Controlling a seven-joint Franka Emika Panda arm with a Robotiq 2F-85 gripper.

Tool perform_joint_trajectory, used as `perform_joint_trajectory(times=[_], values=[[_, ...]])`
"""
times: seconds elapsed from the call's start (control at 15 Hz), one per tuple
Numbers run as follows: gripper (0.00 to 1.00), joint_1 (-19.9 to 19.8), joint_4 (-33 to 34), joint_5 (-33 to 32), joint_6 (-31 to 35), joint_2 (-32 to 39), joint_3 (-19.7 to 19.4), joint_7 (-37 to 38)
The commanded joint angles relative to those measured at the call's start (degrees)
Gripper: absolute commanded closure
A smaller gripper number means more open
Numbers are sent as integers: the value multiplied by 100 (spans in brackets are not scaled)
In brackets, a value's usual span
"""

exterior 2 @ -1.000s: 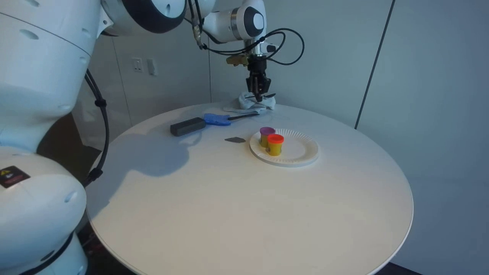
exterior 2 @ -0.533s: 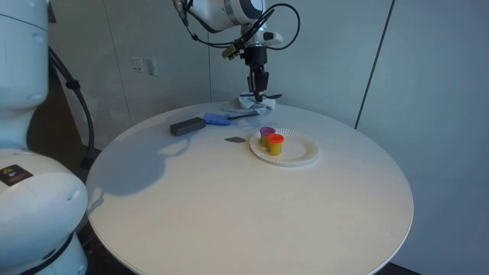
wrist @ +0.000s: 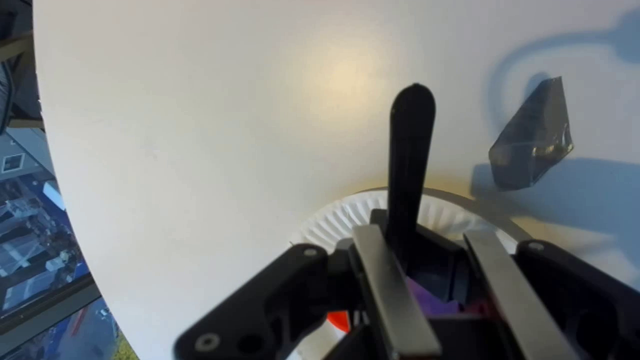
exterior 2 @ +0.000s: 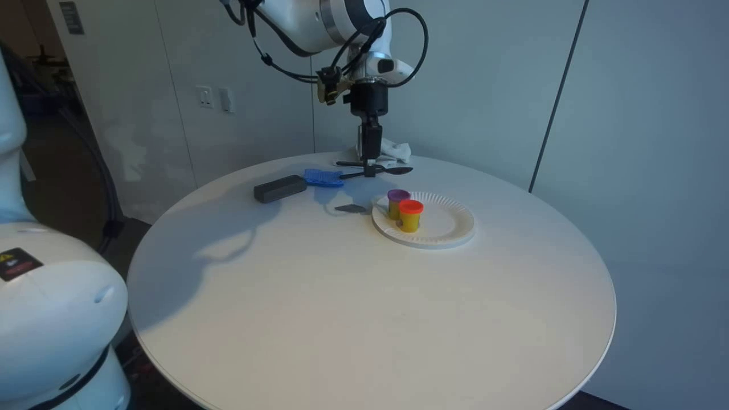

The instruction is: Put the spice cups and black objects on the plate

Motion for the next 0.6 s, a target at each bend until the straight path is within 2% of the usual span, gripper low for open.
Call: perform_joint_trajectory(times=[0.0,0.53], values=[[92,-231,-510,-173,360,-432,129,313],[92,-513,-745,-553,1053,-367,105,303]])
